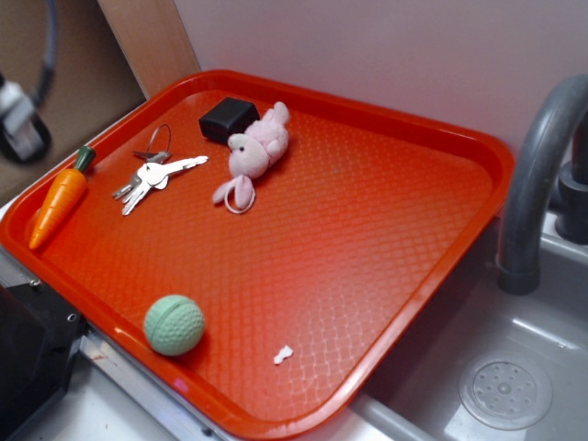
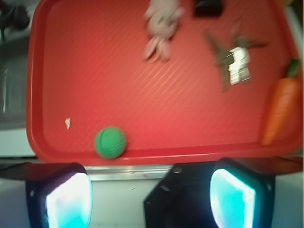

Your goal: Grab the green ball.

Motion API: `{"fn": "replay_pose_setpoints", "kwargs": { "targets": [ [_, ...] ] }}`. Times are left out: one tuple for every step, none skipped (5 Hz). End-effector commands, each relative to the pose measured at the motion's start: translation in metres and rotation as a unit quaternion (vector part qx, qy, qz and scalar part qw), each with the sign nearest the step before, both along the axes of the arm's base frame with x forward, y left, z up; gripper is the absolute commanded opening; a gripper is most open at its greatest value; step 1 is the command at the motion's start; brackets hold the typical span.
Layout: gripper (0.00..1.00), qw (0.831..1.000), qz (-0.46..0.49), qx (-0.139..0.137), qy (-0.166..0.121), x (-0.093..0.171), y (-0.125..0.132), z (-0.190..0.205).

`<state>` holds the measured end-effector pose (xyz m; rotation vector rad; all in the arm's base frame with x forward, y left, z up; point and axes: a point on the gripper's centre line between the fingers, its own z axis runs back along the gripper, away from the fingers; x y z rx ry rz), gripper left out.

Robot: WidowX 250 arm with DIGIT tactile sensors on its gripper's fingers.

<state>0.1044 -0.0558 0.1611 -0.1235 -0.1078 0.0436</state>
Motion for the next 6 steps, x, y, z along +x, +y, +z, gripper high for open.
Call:
{"fn": "replay_pose_setpoints", "kwargs": {
  "targets": [
    [1.0, 0.998, -0.029, -0.018, -0.054, 0.014, -0.042, -0.056],
    [1.0, 0.998, -0.031, -0.021, -0.044, 0.023, -0.052, -0.09],
    [1.0, 1.0, -0.021, -0.018, -0.013, 0.022, -0.064, -0.117],
    [0.76, 0.999, -0.033, -0.028, 0.025, 0.02, -0.073, -0.144],
    [0.0, 0.999, -0.032, -0.022, 0.038, 0.016, -0.071, -0.145],
    [0.0, 0.998, -0.059, -0.001, 0.034, 0.021, -0.052, -0.105]
  ]
}}
